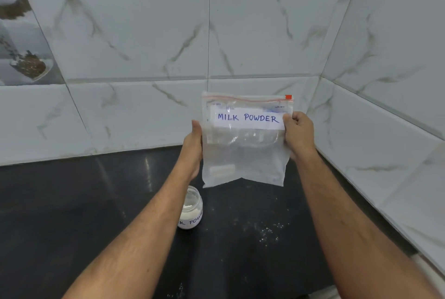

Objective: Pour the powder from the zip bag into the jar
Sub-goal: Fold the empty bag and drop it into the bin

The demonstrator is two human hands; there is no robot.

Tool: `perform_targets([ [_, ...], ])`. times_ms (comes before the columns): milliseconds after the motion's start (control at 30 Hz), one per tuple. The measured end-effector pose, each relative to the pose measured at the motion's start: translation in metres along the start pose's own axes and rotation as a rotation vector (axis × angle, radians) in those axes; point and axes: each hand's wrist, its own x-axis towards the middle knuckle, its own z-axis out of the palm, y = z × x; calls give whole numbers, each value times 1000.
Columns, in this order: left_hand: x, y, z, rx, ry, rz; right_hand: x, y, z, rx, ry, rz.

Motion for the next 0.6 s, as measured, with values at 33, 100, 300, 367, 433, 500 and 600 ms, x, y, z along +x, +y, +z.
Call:
perform_targets([
  [33, 0, -2, 4, 17, -9, 13, 1, 0, -3, 13, 20, 6],
  [100, 0, -5, 9, 88, -29, 32, 2, 1, -8, 27, 38, 13],
  [300, 7, -2, 15, 39, -51, 18, 1, 2, -36, 354, -320, 116],
  [367, 9, -2, 17, 13, -48, 10, -3, 9, -48, 443, -566, 179],
  [433, 11, -4, 17, 12, -58, 3, -8, 19, -53, 348, -636, 210],
  [500, 12, -5, 15, 8, -76, -14, -11, 25, -55, 258, -576, 194],
  [600, 13, -6, 12, 15, -91, -68, -13, 26, -60, 267, -546, 161],
])
